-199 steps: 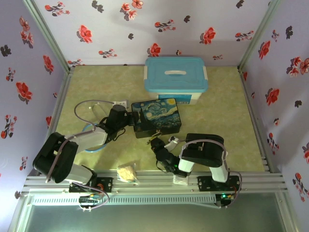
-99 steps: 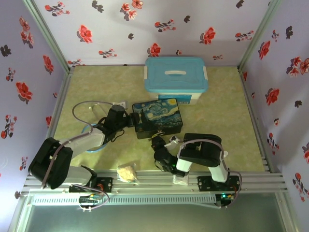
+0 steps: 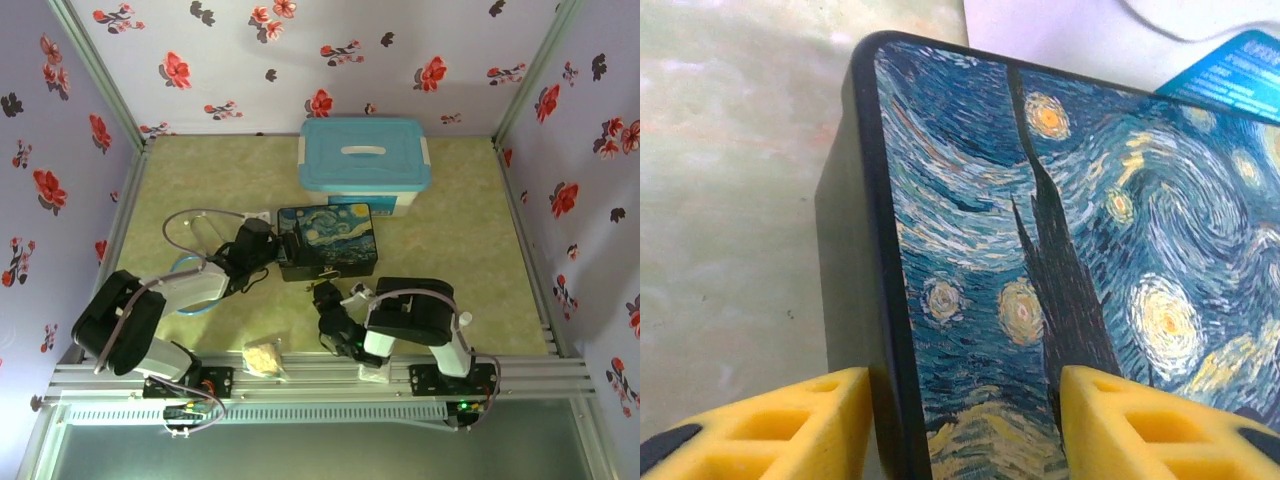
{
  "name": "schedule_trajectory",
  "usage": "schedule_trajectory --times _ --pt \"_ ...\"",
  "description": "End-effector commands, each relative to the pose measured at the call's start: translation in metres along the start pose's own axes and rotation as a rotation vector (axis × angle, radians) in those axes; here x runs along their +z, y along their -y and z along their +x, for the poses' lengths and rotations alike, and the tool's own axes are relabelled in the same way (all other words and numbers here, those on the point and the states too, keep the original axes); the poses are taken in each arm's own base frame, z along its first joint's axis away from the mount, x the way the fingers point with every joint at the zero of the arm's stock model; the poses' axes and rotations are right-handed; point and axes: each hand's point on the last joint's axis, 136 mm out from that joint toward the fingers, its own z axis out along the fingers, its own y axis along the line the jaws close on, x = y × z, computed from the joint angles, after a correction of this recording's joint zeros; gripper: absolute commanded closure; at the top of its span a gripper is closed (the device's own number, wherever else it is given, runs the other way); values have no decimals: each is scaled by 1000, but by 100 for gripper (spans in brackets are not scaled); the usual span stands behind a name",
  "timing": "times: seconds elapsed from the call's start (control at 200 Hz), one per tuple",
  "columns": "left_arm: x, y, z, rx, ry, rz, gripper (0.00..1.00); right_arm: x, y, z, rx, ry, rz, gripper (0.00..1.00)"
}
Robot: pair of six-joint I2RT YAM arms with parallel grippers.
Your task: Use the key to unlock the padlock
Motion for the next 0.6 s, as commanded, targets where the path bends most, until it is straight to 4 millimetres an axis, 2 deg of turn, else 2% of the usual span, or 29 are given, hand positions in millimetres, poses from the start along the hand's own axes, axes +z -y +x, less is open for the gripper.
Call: schedule_trajectory --times 0.0,0.125,0.25,0.325,0.44,0.49,0.595 --pt "5 -67 58 15 -148 -244 54 -12 9 -13 -12 65 22 100" --pt "11 -73 65 12 -165 -265 56 -18 4 -15 -34 88 22 100" --pt "11 -75 68 2 -166 -266 57 -20 2 -33 -34 170 14 100" --pt "10 -76 69 -5 -166 -266 57 -12 -9 -40 -35 196 -21 100" --pt "8 -78 73 -1 -176 -270 57 4 -6 -39 -32 186 -29 100" --pt "8 -80 74 5 -181 -279 58 6 -2 -40 -11 193 -25 100" --pt "8 -84 79 16 -195 -291 60 5 -8 -45 -36 215 -31 100"
